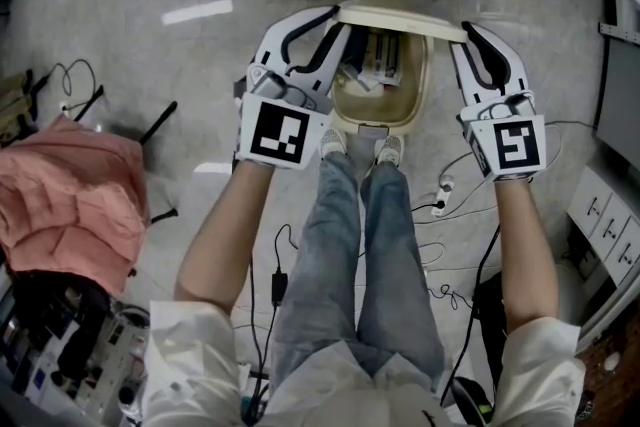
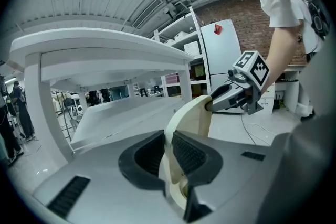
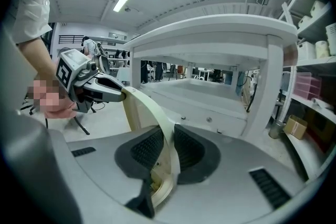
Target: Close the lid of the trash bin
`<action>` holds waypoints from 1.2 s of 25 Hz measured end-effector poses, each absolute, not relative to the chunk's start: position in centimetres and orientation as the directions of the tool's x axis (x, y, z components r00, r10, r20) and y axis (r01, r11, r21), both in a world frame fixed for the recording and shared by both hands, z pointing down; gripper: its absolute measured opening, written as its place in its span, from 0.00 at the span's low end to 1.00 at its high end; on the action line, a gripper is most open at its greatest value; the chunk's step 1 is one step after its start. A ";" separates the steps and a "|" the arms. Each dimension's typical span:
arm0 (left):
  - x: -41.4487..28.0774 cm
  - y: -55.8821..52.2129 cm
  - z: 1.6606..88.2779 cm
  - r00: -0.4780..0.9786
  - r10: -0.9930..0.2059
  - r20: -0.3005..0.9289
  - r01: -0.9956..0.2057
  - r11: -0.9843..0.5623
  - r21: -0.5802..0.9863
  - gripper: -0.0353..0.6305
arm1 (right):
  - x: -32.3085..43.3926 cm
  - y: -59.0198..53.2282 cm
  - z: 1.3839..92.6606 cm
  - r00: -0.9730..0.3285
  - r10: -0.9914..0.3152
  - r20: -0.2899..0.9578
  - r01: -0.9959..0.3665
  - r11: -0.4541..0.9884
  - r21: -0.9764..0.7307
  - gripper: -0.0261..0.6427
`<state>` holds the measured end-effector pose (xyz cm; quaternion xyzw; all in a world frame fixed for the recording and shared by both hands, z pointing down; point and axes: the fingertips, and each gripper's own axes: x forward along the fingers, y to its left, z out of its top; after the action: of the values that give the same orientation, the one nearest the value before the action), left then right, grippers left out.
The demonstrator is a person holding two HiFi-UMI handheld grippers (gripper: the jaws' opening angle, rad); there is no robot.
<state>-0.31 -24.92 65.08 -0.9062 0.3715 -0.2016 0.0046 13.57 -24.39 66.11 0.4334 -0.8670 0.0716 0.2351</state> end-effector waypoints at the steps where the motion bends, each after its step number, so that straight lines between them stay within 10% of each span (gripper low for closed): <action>1: -0.3 -24.8 65.1 0.644 -0.672 0.366 -0.668 -0.727 -0.159 0.15 | 13.6 -24.3 66.2 -0.513 -0.717 0.472 -0.783 0.616 0.084 0.16; 30: -0.4 -19.2 66.7 0.667 -0.594 0.449 -0.557 -0.798 -0.228 0.16 | 12.9 -19.3 67.5 -0.526 -0.670 0.524 -0.739 0.665 0.108 0.19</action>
<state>-0.39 -19.18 66.73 -0.9124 0.3155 -0.2584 0.0354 12.93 -19.27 67.52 0.4041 -0.8713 0.0635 0.2712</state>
